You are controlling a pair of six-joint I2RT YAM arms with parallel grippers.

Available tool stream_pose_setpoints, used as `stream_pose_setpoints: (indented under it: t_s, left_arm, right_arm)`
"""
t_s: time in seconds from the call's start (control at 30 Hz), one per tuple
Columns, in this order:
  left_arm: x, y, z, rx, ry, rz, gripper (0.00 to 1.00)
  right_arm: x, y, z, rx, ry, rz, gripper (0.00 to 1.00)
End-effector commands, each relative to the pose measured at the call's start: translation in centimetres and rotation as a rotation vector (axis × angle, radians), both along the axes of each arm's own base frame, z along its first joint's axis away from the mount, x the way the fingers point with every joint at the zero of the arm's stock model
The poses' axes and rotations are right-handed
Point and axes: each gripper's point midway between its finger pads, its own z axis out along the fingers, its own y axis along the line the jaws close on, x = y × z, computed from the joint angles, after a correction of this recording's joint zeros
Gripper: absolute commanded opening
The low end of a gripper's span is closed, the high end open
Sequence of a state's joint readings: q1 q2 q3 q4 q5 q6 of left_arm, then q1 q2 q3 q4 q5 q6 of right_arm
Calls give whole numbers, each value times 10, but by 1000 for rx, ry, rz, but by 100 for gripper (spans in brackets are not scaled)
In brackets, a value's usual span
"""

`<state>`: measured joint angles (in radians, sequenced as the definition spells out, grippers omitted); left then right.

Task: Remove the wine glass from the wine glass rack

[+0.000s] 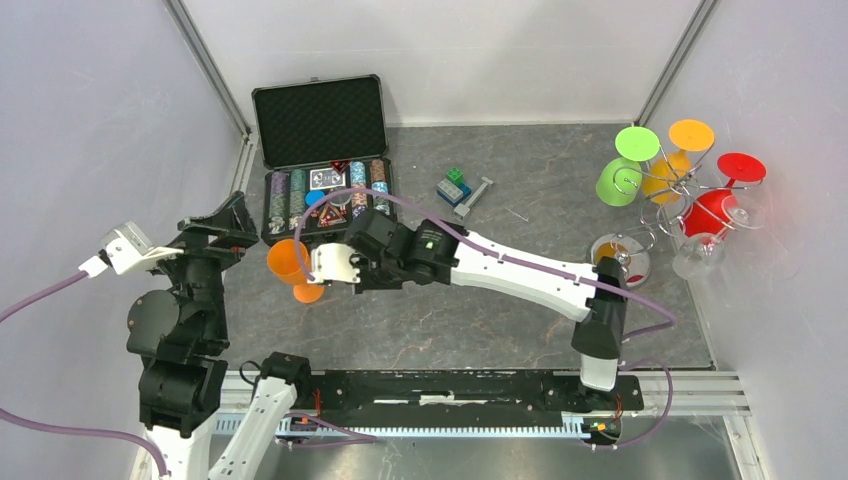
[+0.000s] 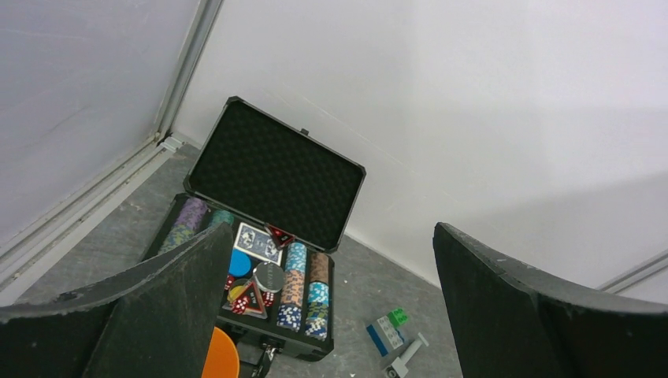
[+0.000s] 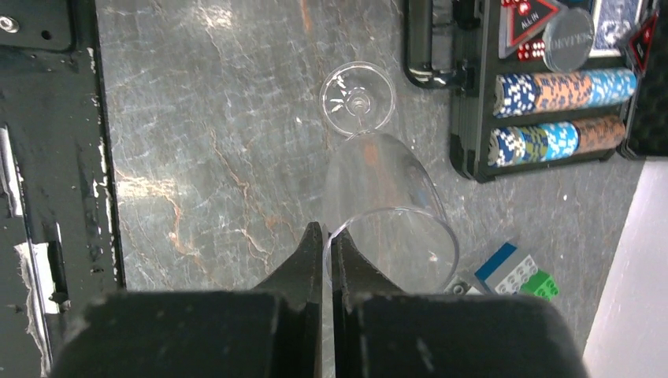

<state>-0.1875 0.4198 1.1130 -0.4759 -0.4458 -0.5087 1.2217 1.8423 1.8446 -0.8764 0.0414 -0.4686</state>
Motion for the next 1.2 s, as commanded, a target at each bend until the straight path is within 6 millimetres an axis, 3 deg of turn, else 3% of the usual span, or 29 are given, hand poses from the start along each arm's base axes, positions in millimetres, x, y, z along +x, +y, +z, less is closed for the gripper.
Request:
stream_pose_setpoints:
  t_s: [0.0,0.13,0.4,0.67,0.83,0.97,1.17]
  left_arm:
    - [-4,8,-1,53,32,41,100]
    - [-3,8,-3,72,52,41,100]
    - [2,6,-7,88,76,34,100]
    - [4,4,-9,92,82,27,100]
    - [5,3,-10,93,86,23,100]
    - [5,3,-10,93,85,20,100]
    - [4,4,-10,98,85,22,100]
  right_arm:
    - [-11,20,13,17,-7,80,0]
    - [-26,30,9,19,16,141,0]
    - [-30,41,2,5,24,171,0]
    - [-24,43,0,-5,-2,156,22]
    - [-13,48,-1,-2,-45,122,30]
    - [-8,59,-2,32,-67,117,30]
    - [1,72,-4,68,-102,103,18]
